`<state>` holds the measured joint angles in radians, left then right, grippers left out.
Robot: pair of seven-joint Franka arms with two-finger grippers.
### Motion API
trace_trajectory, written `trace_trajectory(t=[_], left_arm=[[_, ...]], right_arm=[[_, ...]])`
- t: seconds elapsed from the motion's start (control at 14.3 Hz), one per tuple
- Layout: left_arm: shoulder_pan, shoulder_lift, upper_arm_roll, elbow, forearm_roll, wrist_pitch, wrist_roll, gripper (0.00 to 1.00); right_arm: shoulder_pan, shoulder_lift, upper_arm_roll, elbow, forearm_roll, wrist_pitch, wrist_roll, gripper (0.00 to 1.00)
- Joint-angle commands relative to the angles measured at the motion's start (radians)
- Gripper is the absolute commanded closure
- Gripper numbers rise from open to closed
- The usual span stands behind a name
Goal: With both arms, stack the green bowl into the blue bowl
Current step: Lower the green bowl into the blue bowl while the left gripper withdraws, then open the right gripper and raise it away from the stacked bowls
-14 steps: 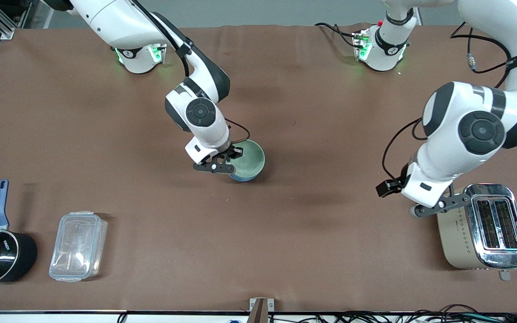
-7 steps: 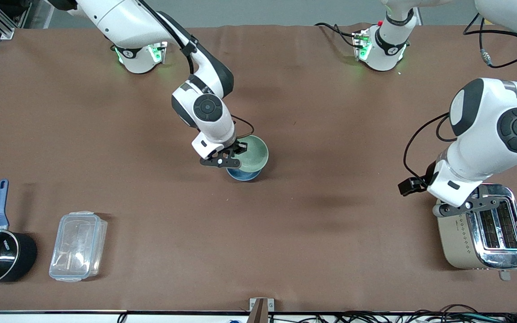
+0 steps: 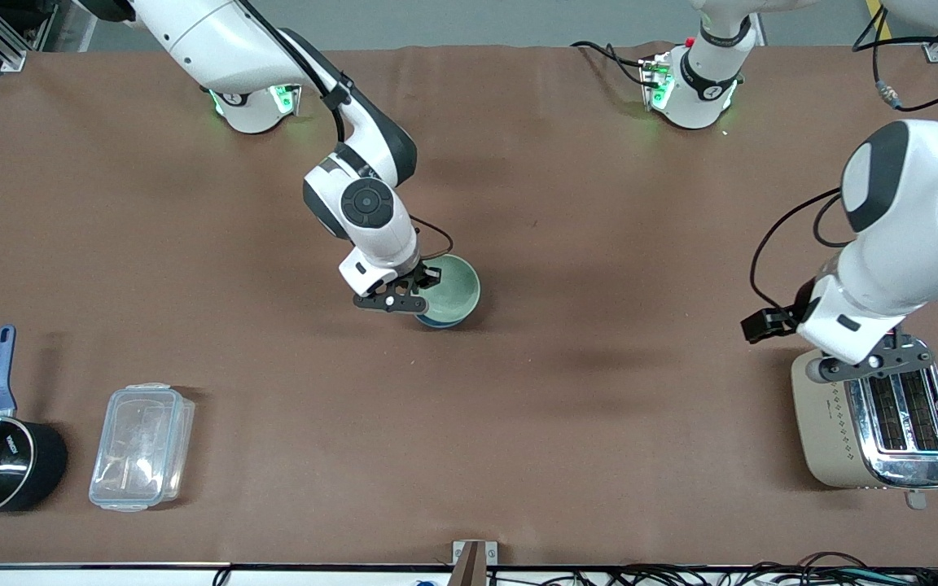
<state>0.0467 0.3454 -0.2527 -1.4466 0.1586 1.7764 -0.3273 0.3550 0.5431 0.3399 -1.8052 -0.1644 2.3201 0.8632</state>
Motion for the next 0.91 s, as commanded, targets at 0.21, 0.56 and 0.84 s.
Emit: trace_trajectory(t=[0.21, 0.56, 0.84], left_arm=[[0.010, -0.039, -0.010, 0.012, 0.001, -0.057, 0.033, 0.00], [0.009, -0.057, -0.014, 0.012, -0.001, -0.066, 0.034, 0.00], [0.010, -0.120, -0.014, 0.012, -0.011, -0.095, 0.082, 0.00]], right_arm=[[-0.033, -0.012, 0.014, -0.005, -0.029, 0.004, 0.019, 0.00], [-0.099, -0.236, 0.010, 0.053, -0.029, -0.266, 0.014, 0.00], [-0.214, -0.432, -0.060, 0.052, -0.026, -0.349, -0.137, 0.00]])
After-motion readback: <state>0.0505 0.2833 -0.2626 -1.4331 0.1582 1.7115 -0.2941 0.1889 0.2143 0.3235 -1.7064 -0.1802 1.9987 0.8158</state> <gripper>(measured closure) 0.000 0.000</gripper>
